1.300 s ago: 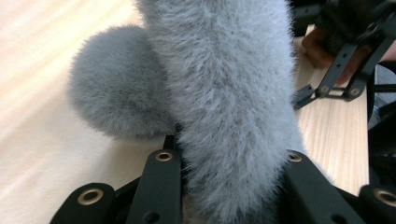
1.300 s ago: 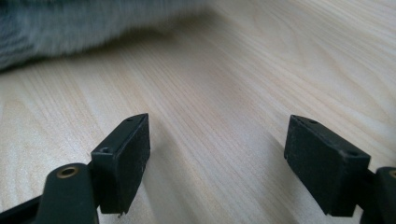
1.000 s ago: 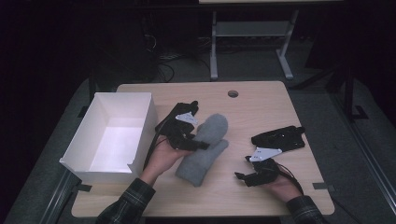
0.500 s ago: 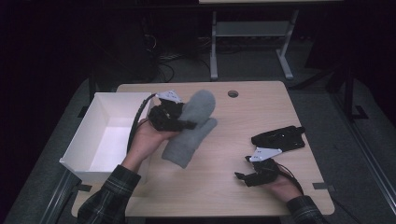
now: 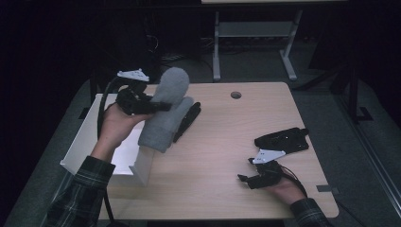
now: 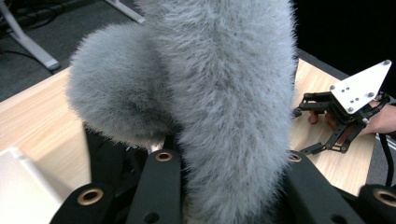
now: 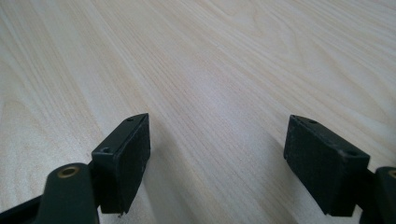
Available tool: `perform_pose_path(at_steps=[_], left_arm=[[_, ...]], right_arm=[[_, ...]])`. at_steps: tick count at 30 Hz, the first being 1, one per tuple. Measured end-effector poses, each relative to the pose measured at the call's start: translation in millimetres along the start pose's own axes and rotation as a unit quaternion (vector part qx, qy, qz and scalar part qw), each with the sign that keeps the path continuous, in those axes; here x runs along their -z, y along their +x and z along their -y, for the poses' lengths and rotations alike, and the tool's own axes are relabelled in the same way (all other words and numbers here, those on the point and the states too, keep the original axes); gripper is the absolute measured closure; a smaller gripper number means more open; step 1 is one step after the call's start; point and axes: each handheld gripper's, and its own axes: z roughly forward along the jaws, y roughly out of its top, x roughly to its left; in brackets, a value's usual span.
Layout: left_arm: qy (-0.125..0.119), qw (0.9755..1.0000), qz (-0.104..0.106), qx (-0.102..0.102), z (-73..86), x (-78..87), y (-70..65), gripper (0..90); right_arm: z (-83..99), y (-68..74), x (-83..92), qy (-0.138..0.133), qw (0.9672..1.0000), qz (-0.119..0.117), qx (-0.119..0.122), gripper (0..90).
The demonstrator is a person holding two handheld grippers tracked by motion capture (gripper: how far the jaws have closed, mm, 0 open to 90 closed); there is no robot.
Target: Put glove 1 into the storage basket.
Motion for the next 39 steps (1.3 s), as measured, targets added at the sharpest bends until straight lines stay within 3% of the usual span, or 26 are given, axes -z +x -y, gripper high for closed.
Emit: perform_pose_path(at_steps=[9, 14, 23, 29, 39], left_arm=[[-0.037, 0.9988, -0.009, 0.031, 6.6, 42.5, 23.7, 71.5], [-0.043, 0.9978, -0.040, 0.032, 9.0, 65.1, 30.6, 71.5], [-0.037, 0.9946, -0.072, 0.065, 33.8, 91.9, 55.2, 71.4], [-0.019, 0.9928, -0.084, 0.083, 60.7, 92.2, 68.5, 71.3], [0.026, 0.9889, -0.091, 0.114, 106.1, 68.4, 84.3, 71.2]], right_arm=[[-0.1, -0.2, -0.2, 0.000, 1.0000, 0.001, -0.001, 23.0], [-0.1, -0.2, -0.2, 0.000, 1.0000, 0.002, -0.002, 23.1], [-0.2, -0.2, -0.4, -0.001, 1.0000, 0.001, -0.003, 23.1], [-0.3, -0.9, -0.6, -0.001, 1.0000, 0.003, 0.000, 23.2], [-0.6, -0.9, -0.7, 0.000, 1.0000, 0.004, -0.004, 23.4]])
